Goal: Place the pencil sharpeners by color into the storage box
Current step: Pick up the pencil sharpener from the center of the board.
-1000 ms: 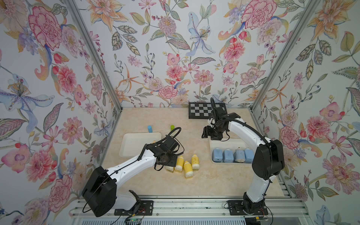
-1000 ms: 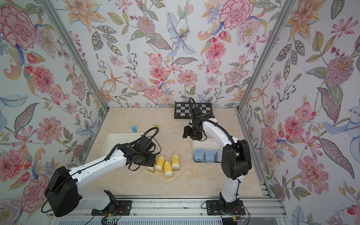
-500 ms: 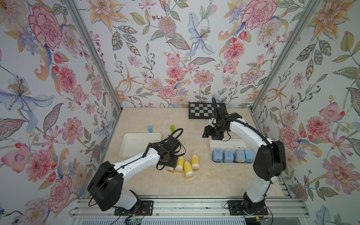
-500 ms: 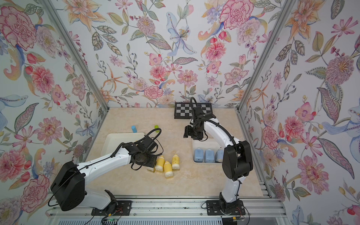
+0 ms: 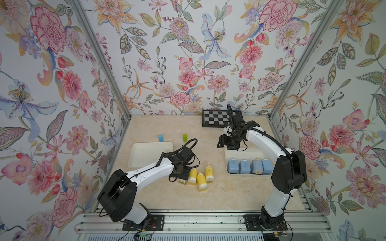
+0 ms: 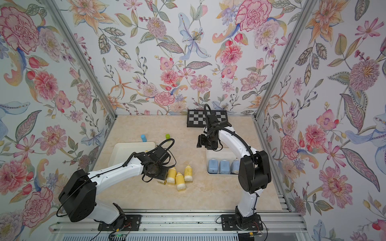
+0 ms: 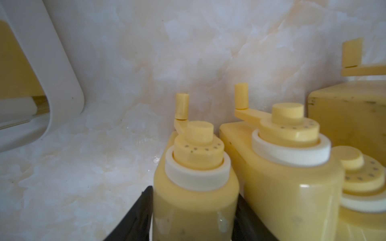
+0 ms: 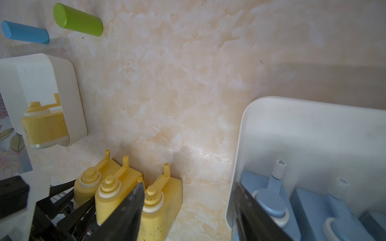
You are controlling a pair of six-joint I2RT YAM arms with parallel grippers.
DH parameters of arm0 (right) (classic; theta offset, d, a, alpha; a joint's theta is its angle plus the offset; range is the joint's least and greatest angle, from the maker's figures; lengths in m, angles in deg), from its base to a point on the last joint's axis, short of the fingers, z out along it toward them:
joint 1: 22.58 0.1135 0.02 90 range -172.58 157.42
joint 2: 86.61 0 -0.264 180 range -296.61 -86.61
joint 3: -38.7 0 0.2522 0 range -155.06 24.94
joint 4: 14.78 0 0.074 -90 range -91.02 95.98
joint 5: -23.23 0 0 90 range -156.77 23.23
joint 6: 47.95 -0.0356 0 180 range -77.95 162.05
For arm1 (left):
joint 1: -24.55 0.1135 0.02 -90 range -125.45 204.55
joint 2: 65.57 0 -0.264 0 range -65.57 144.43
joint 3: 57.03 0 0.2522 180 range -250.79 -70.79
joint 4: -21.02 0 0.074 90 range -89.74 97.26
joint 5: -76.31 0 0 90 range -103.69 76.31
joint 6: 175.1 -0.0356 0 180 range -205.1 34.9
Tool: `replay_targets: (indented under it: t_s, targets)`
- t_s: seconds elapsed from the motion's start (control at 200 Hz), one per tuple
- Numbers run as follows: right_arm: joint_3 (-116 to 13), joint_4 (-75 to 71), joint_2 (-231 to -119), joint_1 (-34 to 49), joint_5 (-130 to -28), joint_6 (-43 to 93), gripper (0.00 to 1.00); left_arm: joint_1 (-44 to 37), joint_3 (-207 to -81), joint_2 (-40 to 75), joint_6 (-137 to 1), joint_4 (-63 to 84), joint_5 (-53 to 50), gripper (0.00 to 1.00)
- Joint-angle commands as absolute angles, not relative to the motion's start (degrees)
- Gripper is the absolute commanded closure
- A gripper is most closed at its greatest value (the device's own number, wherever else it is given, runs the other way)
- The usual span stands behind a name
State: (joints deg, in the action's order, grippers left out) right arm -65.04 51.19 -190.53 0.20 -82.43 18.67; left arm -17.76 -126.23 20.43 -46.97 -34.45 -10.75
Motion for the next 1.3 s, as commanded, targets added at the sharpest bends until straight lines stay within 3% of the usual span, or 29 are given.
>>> replay_targets:
  t_s: [0.0,0.26,0.726,1.291]
  targets:
    - [-64.4,51.3,-188.9,-0.1,-82.6,18.5,0.32,-18.3,-127.2,20.8,-47.1,-36.3,-11.9,0.5]
    - [-64.6,51.0,-189.0,0.0,-82.7,18.5,0.31,-18.3,-129.4,18.1,-46.9,-40.3,-13.7,0.56]
    - [-65.4,50.5,-189.1,0.1,-83.4,18.4,0.32,-16.1,-134.4,9.2,-45.7,-48.0,-16.5,0.56]
    - [-70.2,50.5,-192.1,0.4,-86.2,19.6,0.31,5.7,-142.9,4.3,-56.8,-51.8,-18.7,0.56]
